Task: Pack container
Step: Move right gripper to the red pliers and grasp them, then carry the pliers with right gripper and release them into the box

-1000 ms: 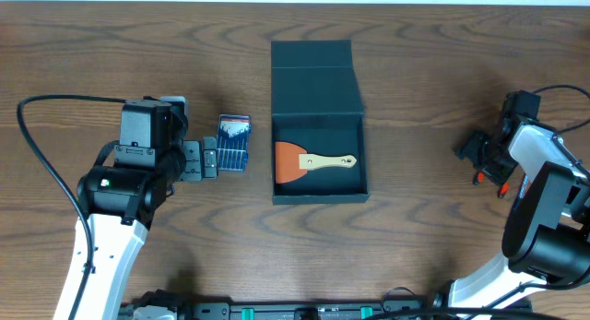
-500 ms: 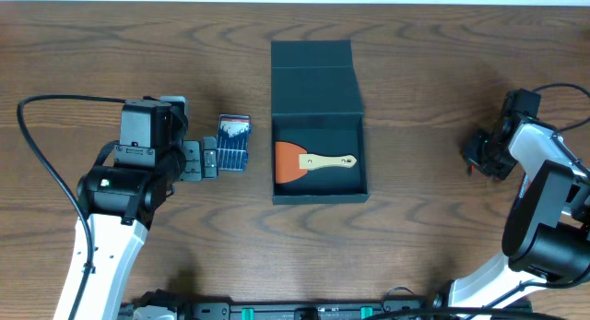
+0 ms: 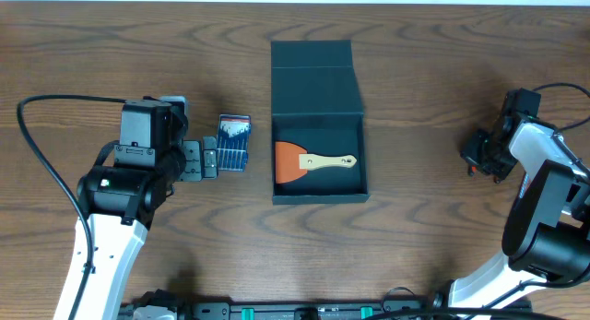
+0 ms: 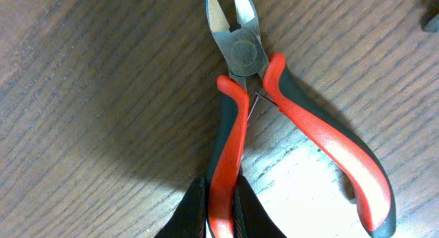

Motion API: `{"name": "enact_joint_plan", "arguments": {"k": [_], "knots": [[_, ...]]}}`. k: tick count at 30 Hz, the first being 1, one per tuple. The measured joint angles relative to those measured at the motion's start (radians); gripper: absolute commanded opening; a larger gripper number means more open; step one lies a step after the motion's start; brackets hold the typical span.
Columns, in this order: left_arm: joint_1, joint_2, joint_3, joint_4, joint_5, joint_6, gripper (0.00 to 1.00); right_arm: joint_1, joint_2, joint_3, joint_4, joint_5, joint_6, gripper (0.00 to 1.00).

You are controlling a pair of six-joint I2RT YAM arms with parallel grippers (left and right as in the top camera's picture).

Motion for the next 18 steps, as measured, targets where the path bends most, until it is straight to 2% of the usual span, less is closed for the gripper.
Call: {"name": "enact_joint_plan", "arguments": {"k": [10, 14, 18], "knots": [[0.000, 0.000, 0.000, 0.000, 0.000, 0.000, 0.98, 0.078, -0.044, 0.004, -0.135, -0.011, -0.045, 0.01], [0.000, 0.000, 0.000, 0.000, 0.000, 0.000, 0.98, 0.184, -0.174, 0.009, -0.185, -0.015, -0.121, 0.01], [0.000, 0.000, 0.000, 0.000, 0.000, 0.000, 0.98, 0.346, -0.325, 0.060, -0.243, -0.022, -0.277, 0.01]]}}
